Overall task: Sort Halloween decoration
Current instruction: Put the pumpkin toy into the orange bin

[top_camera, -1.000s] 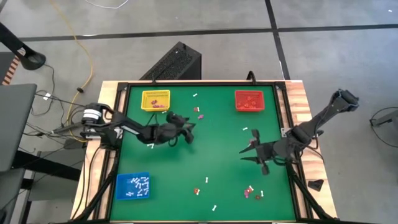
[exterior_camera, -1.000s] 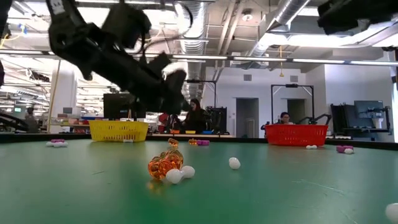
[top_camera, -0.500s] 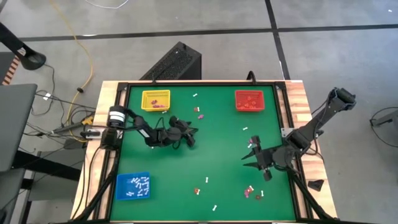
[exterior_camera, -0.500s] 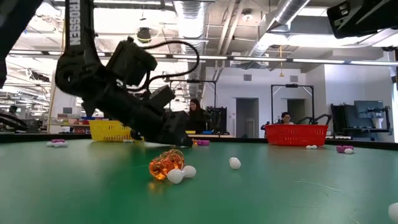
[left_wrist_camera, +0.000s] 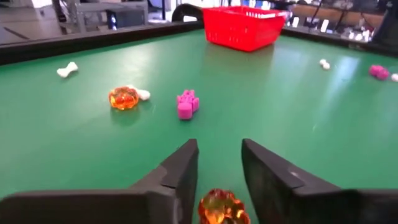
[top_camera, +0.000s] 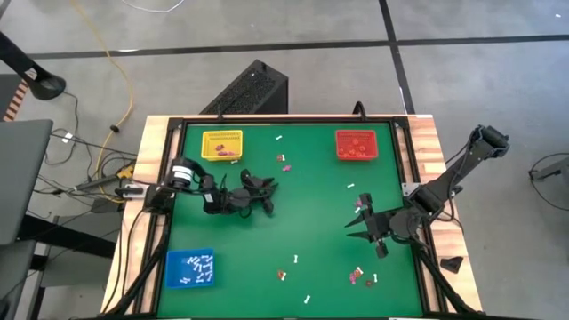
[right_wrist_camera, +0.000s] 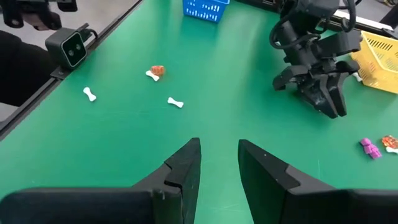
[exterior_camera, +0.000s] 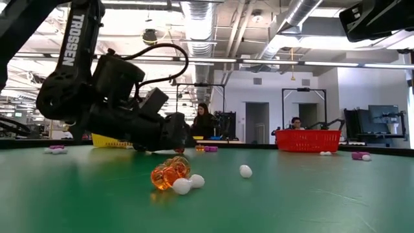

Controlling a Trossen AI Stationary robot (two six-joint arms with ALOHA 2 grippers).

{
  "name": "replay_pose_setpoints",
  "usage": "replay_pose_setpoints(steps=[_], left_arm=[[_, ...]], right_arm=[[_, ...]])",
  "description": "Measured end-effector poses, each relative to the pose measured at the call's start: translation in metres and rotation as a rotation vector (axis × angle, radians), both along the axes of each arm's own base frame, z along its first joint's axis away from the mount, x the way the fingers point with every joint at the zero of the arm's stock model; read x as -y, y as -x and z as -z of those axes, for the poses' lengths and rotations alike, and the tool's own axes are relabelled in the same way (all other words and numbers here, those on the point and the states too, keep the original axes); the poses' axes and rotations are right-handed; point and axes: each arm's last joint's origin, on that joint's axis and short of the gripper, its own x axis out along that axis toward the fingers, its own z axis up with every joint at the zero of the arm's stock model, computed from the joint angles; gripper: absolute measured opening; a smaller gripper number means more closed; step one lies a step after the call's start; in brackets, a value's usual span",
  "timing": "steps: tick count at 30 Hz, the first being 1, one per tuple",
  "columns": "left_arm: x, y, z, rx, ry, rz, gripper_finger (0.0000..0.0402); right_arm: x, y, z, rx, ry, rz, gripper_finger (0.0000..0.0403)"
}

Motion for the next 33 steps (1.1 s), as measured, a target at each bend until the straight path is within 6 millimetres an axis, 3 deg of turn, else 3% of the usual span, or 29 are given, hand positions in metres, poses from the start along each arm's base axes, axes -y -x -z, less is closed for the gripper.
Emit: replay_pose_setpoints(steps=[9,17,21,26,33], left_arm=[[-0.018,0.0,-0.013,-0.008,0.088,0.008,0.0014],[-0.027,-0.003,-0.042,0.012,0.026,0.099,0.0],[-0.026,-0.003,-0.053,-0.04,-0.018,0.156,0.0011],[-0.025,-0.001,-0.066,-0.064,0.011,0.207,0.0055],[-0.023,0.0,-0.063,-0.093,0.086,0.262,0.0132]], right_arm=[[0.003,-0.002,0.0,0.009,0.013,0.034,0.0138],[0.007,-0.005,0.0,0.009,0.012,0.063,0.0138],[0.007,-0.005,0.0,0.009,0.012,0.063,0.0138],[0.007,-0.005,0.0,0.008,0.005,0.066,0.0138],[0.007,-0.005,0.0,0.008,0.005,0.066,0.0138]])
